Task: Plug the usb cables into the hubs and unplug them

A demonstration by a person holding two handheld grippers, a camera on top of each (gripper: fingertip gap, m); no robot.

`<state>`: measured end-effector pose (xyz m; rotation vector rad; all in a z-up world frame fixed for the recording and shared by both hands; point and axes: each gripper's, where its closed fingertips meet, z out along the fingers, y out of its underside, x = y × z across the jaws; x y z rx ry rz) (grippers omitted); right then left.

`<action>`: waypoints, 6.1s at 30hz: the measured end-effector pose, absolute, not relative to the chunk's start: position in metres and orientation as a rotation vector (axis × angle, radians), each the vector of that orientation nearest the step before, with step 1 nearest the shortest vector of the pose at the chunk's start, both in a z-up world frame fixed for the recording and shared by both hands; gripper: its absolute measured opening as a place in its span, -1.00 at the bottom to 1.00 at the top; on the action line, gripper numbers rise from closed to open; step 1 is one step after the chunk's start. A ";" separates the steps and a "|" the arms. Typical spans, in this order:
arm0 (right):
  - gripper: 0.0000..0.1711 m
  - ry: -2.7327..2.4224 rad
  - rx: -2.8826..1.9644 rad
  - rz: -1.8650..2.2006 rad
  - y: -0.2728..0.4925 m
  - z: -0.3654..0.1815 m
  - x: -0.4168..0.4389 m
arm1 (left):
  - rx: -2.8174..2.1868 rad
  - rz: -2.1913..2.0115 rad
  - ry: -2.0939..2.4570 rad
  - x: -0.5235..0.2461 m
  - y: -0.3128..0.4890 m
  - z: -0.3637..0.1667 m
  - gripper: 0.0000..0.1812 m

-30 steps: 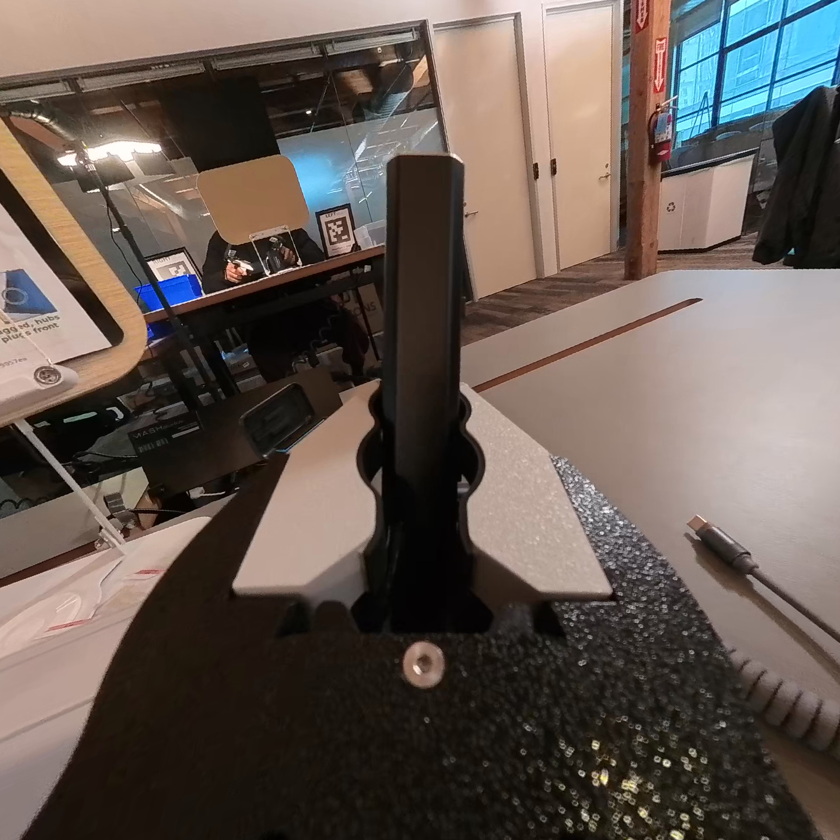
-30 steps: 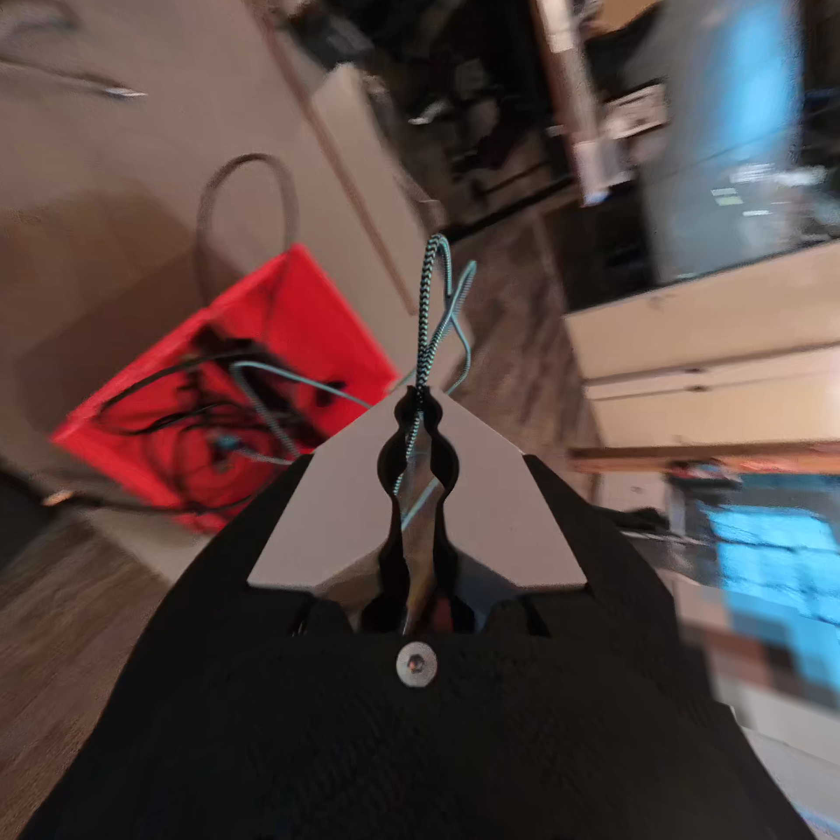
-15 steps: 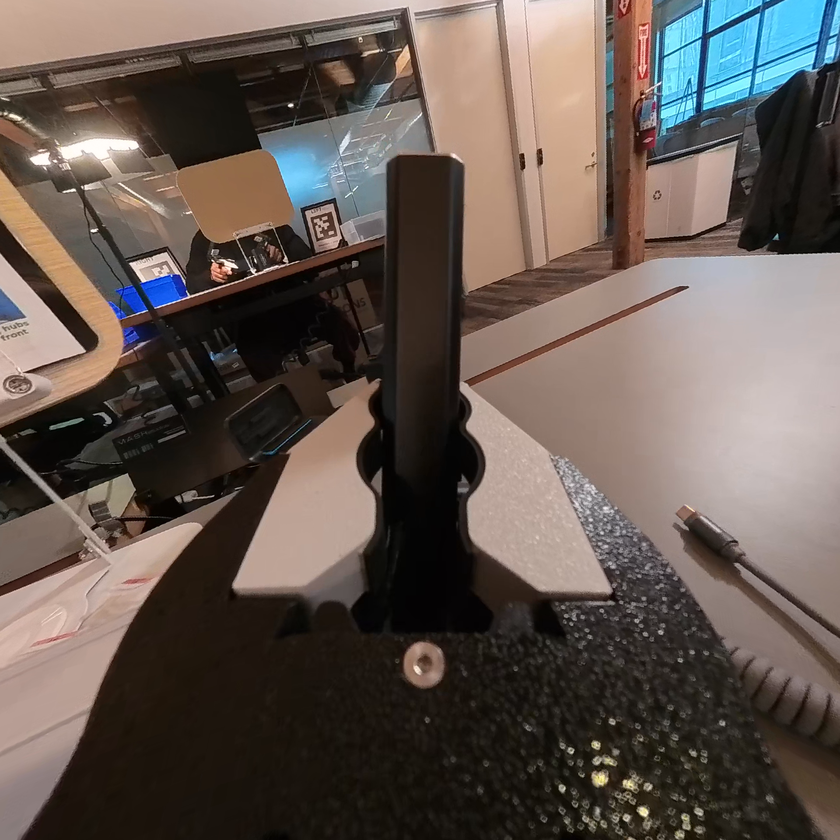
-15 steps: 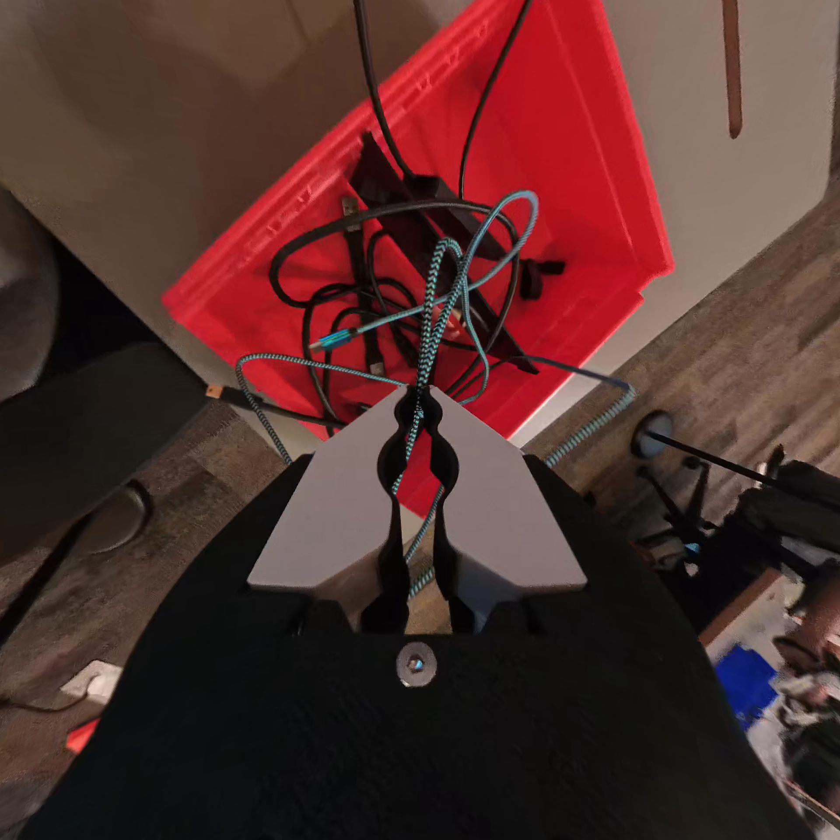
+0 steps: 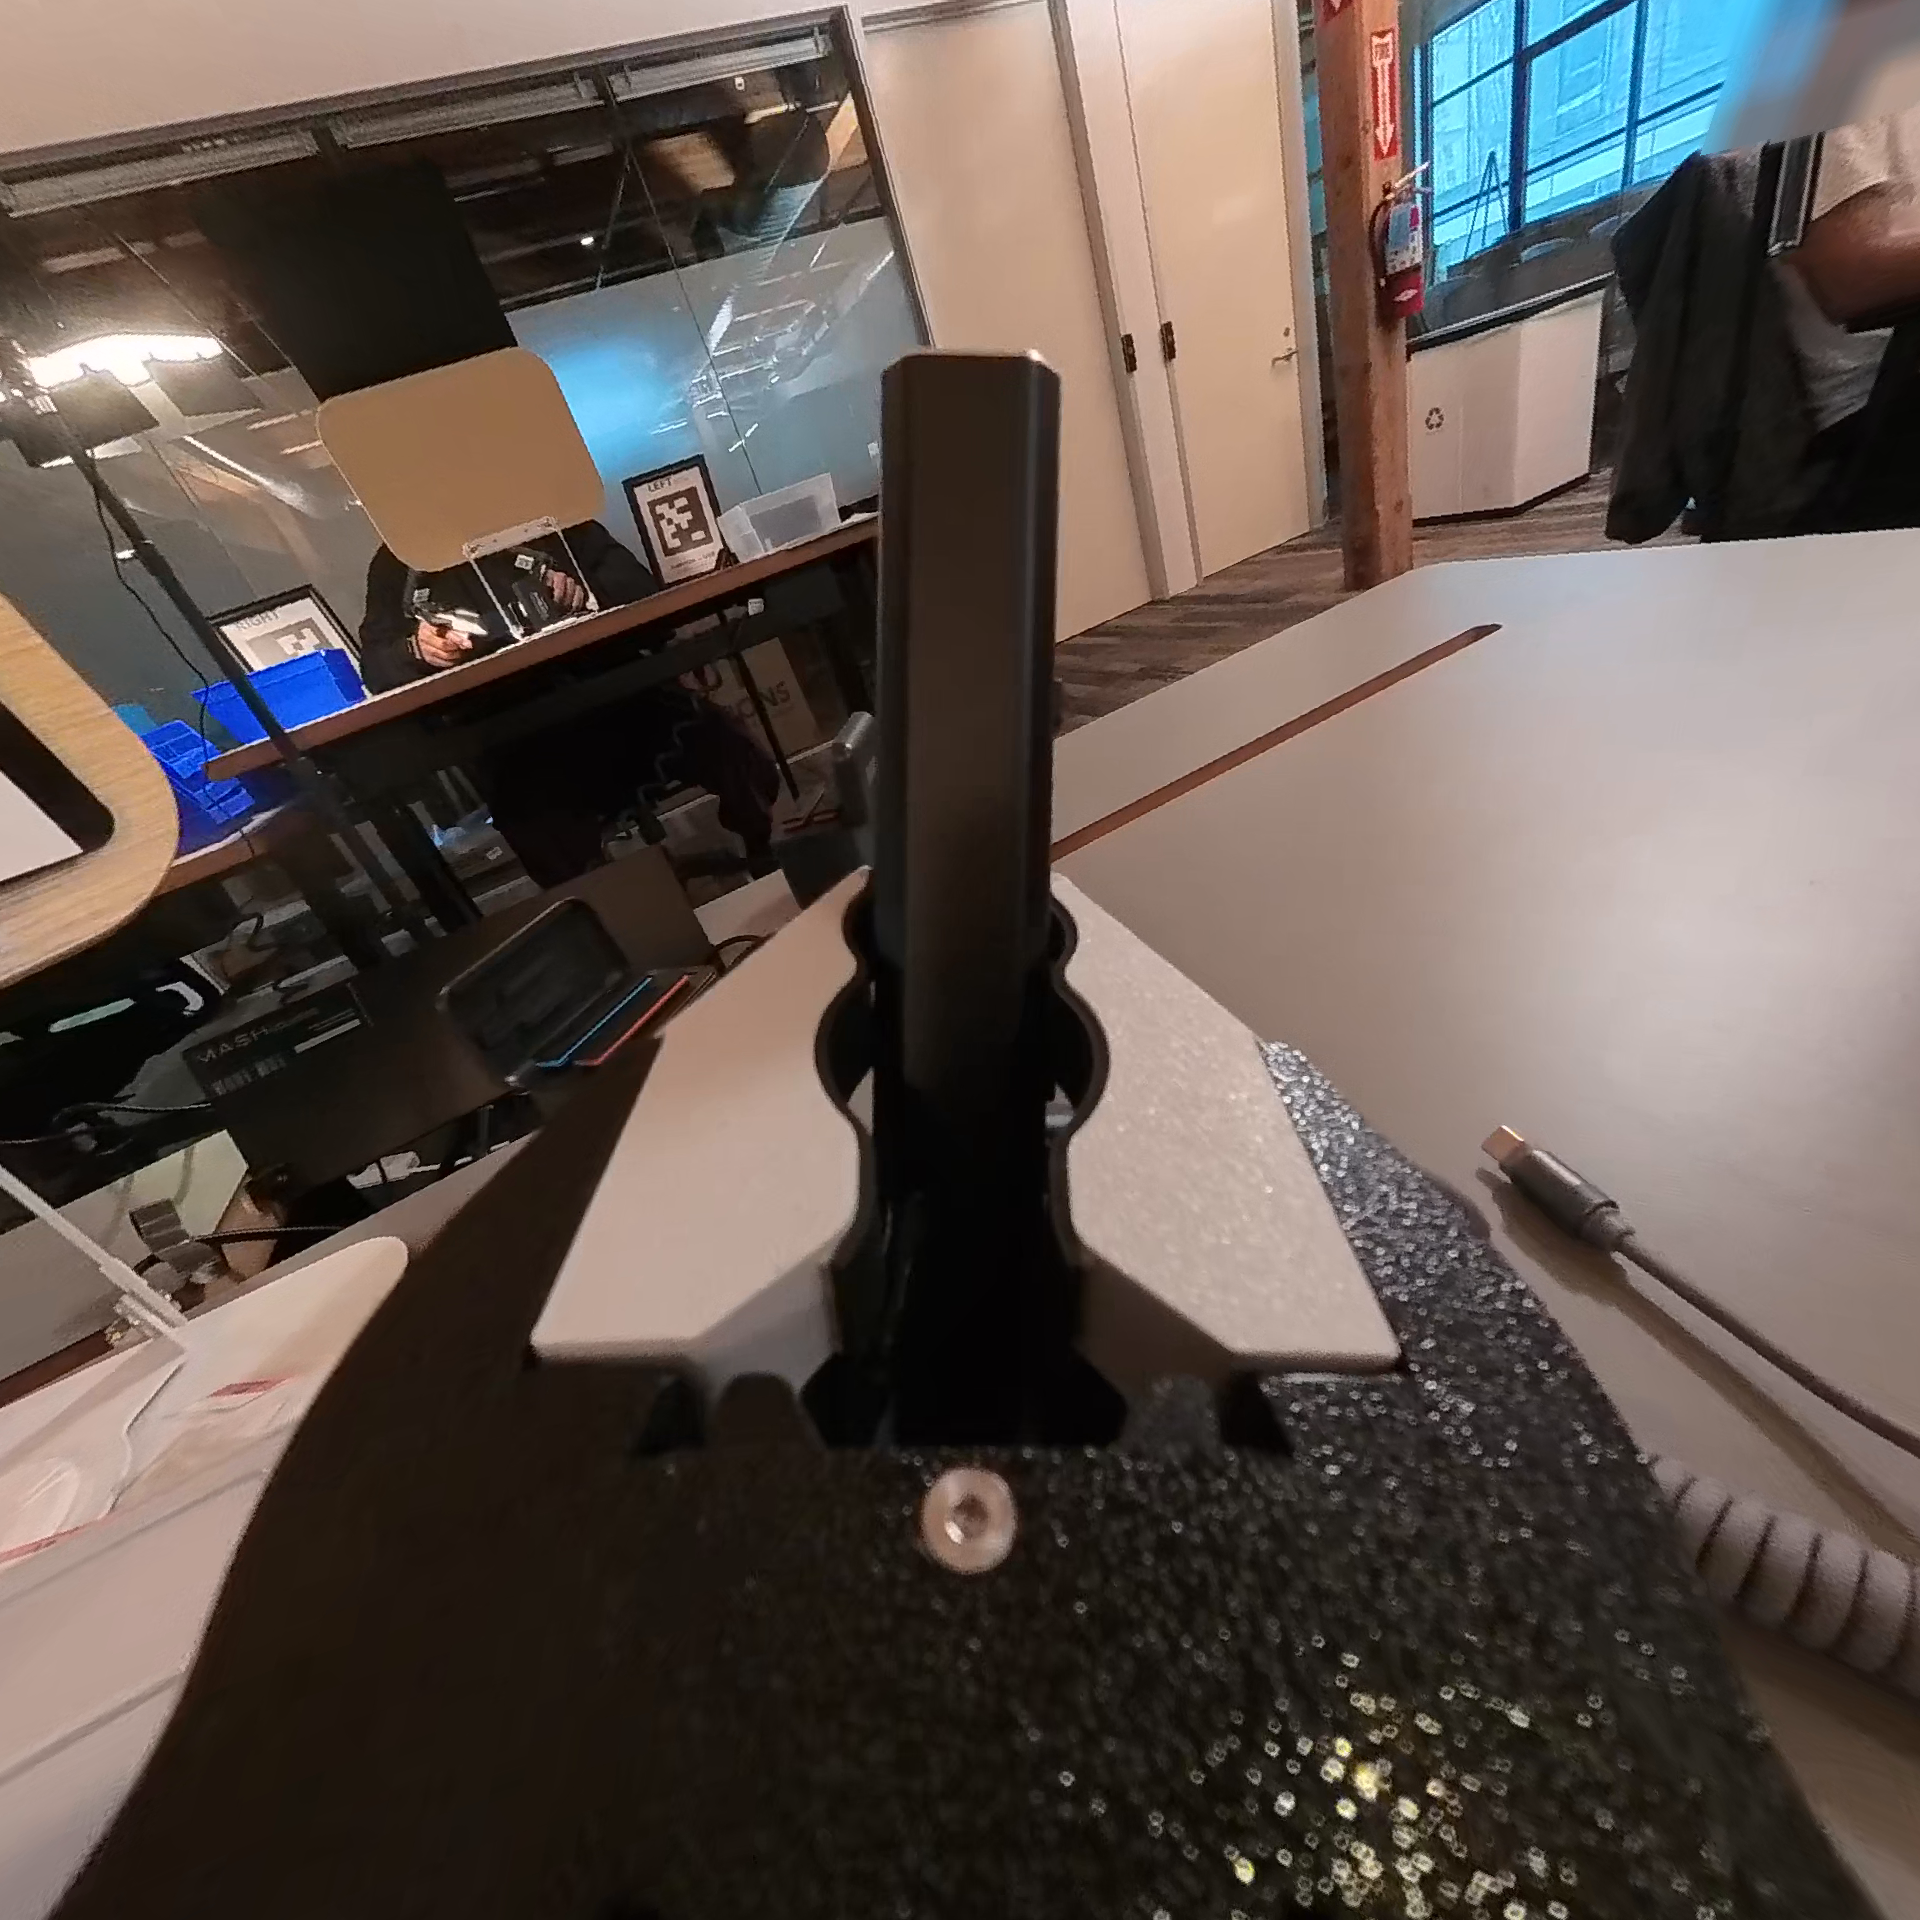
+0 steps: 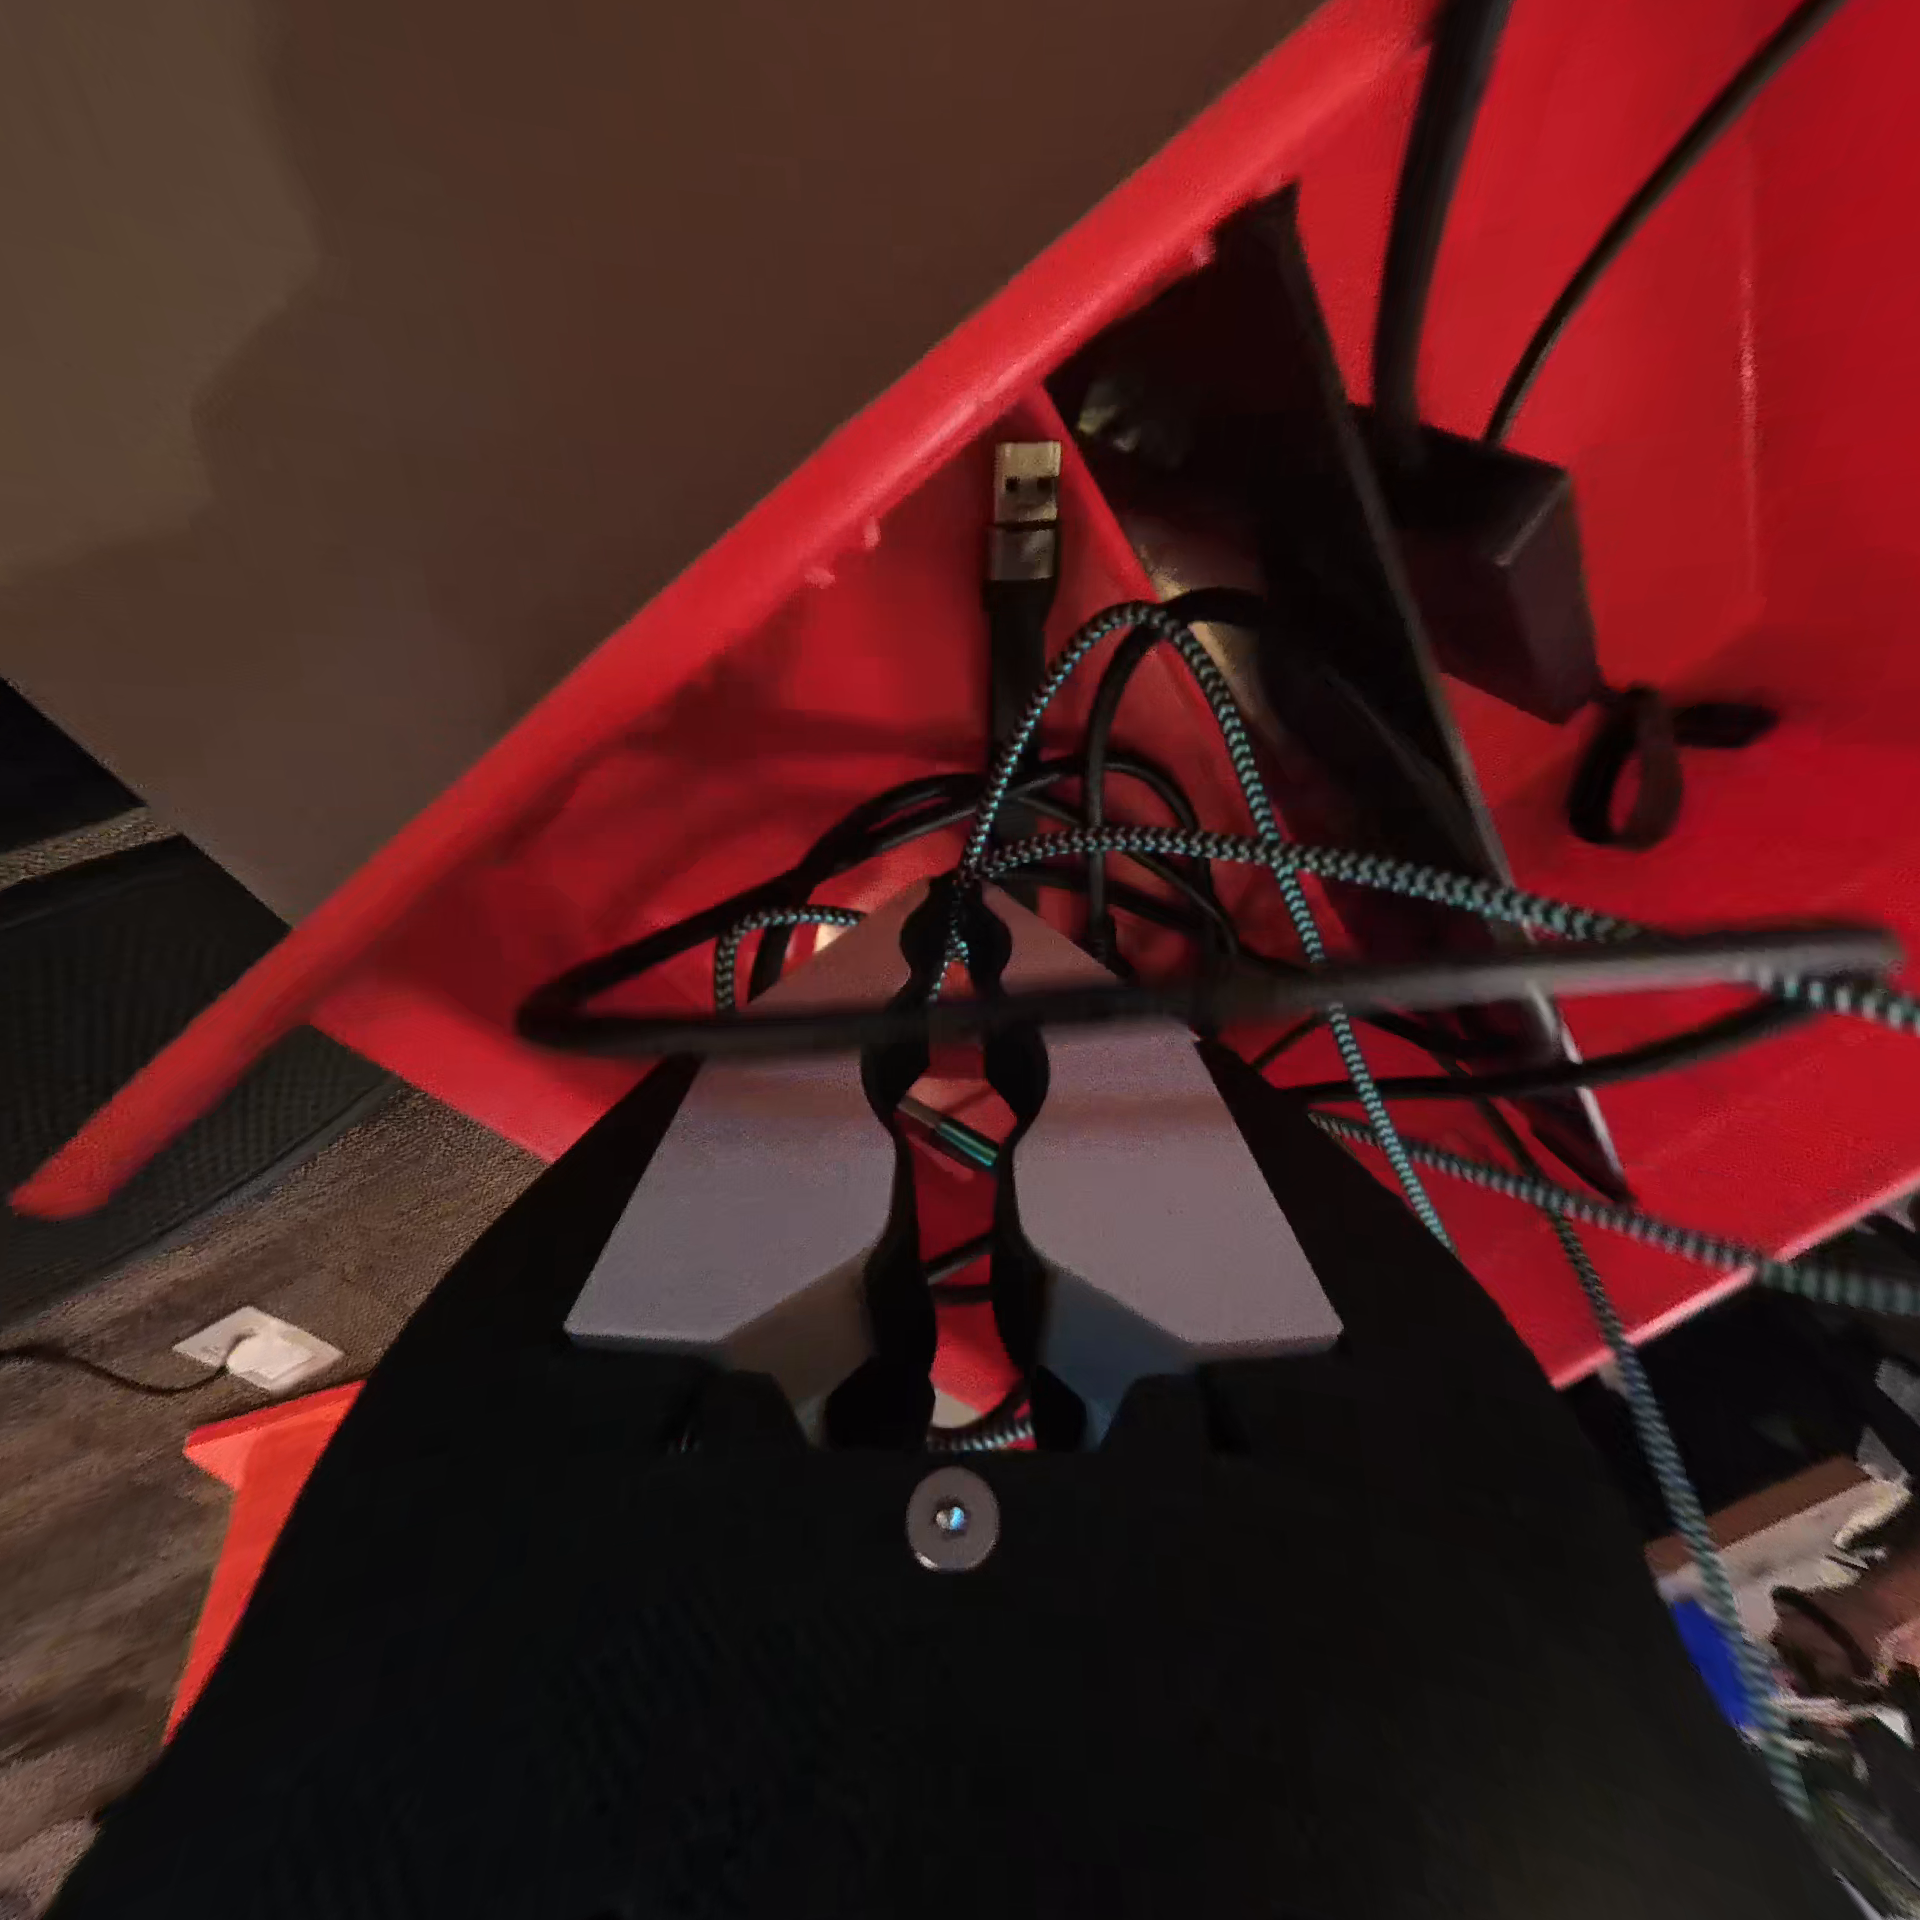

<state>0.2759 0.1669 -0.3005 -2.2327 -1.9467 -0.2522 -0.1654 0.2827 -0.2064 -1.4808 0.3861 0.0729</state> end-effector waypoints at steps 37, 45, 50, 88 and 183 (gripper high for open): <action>-0.68 -1.387 -1.175 -0.148 0.248 -0.265 -0.116 | -1.520 -0.796 0.346 -0.114 0.283 -0.222 -0.72; -0.75 -1.341 -1.061 -0.161 0.249 -0.257 -0.123 | -1.563 -0.754 0.374 -0.109 0.285 -0.228 -0.71; -0.91 -1.370 -1.006 -0.235 0.248 -0.260 -0.125 | -1.585 -0.747 0.389 -0.108 0.284 -0.232 -0.71; -0.92 -1.542 -0.870 -0.633 0.241 -0.268 -0.103 | -1.772 -0.626 0.567 -0.094 0.272 -0.260 -0.69; -0.69 -2.115 -1.620 0.123 0.153 -0.197 0.022 | -1.207 -0.786 1.218 0.040 0.160 -0.205 -0.69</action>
